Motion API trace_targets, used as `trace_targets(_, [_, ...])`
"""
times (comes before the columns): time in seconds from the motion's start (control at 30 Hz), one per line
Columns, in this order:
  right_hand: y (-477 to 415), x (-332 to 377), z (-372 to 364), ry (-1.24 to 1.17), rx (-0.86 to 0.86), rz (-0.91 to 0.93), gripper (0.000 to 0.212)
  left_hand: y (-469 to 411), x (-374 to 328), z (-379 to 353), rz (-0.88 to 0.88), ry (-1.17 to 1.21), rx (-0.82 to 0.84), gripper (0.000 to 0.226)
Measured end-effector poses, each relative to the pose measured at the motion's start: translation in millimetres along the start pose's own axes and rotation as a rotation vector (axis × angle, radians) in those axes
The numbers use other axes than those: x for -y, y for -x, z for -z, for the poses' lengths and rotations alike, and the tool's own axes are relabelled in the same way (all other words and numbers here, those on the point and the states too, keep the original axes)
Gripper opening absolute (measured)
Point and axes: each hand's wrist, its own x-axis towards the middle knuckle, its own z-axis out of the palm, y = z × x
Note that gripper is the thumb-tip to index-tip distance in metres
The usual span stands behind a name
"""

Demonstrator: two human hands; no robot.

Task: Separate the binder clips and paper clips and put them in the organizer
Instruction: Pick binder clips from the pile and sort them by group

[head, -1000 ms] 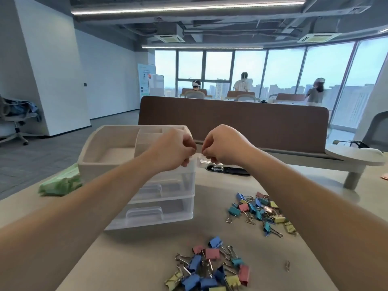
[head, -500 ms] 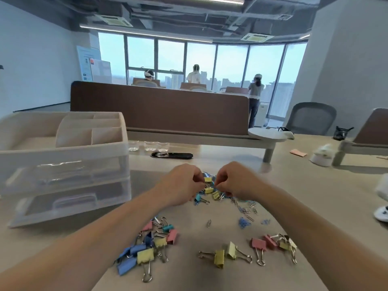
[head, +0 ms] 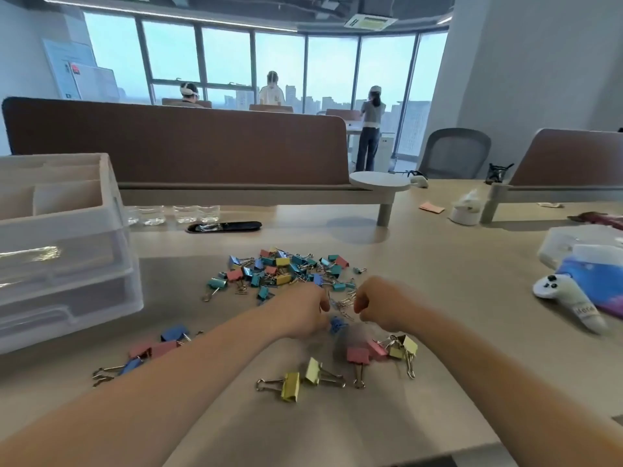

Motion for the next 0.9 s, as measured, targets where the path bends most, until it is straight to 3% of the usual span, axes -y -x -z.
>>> trace_targets(0.17, [-9.7,-21.3,-1.6,0.013,-0.017,-0.055,0.02,-13.9,-3.1,-10.2,-0.007,-0.037,0.019,0.042])
trace_targets(0.9, [-12.9,-13.8,-19.8,0.027,0.041,0.076,0.016,-33.4,-7.3,-27.1,0.017,-0.068,-0.045,0.016])
